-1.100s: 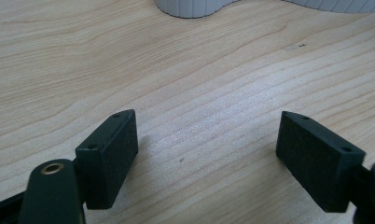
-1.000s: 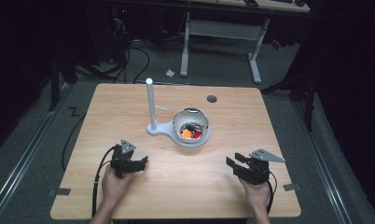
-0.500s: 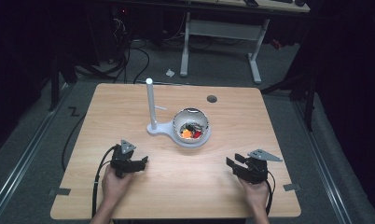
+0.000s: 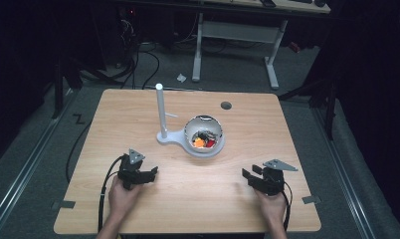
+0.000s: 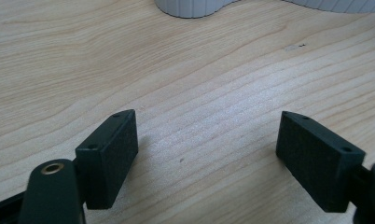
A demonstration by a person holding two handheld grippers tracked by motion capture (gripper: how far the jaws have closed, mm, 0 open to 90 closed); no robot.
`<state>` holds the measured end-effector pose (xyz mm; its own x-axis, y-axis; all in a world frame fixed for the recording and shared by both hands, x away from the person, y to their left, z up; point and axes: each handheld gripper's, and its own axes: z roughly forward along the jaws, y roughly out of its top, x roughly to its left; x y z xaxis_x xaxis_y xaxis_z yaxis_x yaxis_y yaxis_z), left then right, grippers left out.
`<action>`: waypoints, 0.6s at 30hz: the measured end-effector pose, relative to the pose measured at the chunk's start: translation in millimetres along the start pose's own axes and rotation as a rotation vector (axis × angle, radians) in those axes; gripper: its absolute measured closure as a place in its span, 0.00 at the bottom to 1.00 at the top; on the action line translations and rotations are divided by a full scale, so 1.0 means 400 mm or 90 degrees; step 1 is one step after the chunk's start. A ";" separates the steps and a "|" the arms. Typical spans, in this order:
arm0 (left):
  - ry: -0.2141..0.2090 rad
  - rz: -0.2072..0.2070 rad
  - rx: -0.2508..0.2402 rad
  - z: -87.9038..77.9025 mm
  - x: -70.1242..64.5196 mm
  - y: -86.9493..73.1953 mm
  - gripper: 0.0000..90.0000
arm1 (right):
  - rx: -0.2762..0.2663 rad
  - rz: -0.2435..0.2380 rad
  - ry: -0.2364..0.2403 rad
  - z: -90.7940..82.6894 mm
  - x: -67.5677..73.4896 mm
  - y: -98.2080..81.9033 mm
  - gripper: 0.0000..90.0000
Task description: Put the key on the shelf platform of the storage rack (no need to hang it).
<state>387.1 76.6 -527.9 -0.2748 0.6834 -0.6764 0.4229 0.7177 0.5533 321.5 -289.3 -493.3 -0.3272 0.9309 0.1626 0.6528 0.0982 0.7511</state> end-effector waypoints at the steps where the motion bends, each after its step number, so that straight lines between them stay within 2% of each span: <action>1: 0.000 0.001 0.000 0.000 0.000 0.000 0.23 | 0.000 0.002 -0.003 0.002 -0.003 -0.002 0.55; 6: 0.000 0.000 0.000 0.000 0.000 0.000 0.23 | 0.010 -0.003 -0.017 0.012 -0.008 -0.007 0.55; 7: 0.000 0.000 0.000 0.000 0.000 0.000 0.23 | 0.020 -0.015 -0.028 0.018 -0.010 -0.007 0.54; 11: 0.000 -0.001 0.000 0.000 0.000 0.000 0.23 | 0.029 -0.024 -0.039 0.024 -0.013 -0.008 0.54; 18: 0.001 -0.001 0.000 0.000 0.000 0.000 0.23 | 0.037 -0.023 -0.058 0.033 -0.022 -0.013 0.53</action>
<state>387.1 76.4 -527.9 -0.2761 0.6825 -0.6768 0.4220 0.7187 0.5526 329.8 -293.2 -507.1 -0.2904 0.9539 0.0752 0.6803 0.1506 0.7173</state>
